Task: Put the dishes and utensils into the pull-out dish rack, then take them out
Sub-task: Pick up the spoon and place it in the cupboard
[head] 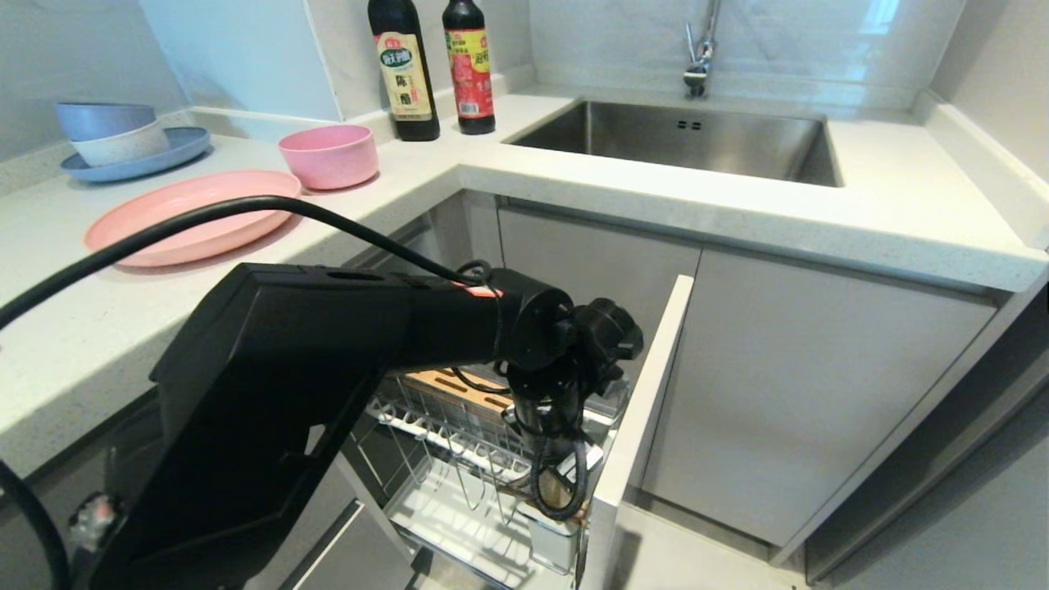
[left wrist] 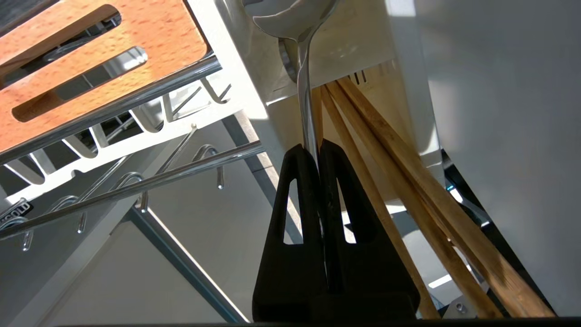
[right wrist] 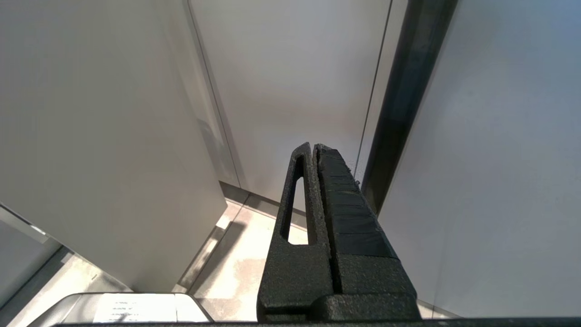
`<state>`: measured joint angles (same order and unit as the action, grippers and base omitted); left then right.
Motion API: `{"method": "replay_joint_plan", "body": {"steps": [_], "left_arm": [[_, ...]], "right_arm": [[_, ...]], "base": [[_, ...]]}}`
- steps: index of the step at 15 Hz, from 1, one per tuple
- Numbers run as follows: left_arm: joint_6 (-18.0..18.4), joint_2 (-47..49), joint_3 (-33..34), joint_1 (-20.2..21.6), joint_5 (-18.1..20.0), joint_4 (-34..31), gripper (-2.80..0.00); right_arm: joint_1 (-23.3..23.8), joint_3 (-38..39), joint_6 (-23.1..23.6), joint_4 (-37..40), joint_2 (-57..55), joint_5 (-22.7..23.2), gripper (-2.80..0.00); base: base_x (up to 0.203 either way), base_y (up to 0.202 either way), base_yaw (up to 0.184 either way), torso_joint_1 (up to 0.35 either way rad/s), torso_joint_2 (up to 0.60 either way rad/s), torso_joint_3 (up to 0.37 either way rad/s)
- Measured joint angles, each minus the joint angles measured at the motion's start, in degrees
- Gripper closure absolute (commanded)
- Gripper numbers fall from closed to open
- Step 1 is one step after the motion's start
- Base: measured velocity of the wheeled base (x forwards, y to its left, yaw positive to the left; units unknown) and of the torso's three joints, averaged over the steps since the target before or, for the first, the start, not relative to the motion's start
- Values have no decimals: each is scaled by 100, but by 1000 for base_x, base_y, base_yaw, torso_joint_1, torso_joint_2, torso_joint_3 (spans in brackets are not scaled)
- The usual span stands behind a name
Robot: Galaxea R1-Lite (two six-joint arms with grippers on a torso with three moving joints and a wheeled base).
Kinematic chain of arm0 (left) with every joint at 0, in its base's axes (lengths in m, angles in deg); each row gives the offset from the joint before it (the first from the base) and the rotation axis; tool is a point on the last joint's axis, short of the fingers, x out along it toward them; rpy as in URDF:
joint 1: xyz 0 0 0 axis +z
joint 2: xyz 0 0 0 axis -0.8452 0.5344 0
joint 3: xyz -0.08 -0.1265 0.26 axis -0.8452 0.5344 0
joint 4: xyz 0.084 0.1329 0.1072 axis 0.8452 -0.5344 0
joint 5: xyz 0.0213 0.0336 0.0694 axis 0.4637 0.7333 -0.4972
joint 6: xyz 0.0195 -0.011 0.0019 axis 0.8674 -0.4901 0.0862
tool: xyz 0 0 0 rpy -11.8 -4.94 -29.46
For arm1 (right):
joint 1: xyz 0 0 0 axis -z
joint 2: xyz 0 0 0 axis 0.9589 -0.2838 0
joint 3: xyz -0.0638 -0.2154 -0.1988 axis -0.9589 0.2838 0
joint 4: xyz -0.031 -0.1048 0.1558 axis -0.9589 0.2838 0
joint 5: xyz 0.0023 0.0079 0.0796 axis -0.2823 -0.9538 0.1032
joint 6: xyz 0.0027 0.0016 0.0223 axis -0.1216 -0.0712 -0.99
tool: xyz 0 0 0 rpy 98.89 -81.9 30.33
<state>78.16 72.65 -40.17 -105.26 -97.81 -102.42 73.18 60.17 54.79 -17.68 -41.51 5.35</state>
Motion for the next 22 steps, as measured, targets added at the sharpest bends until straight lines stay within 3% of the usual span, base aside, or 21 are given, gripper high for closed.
{"method": "replay_joint_plan", "body": {"steps": [17, 22], "left_arm": [[-93, 15, 0, 11, -127, 397, 0], [-669, -435, 0, 16, -424, 911, 0]], "right_arm": [[0, 0, 0, 0, 0, 0, 0], [0, 0, 0, 0, 0, 0, 0]], "base": [[0, 0, 0, 0, 0, 0], [0, 0, 0, 0, 0, 0]]}}
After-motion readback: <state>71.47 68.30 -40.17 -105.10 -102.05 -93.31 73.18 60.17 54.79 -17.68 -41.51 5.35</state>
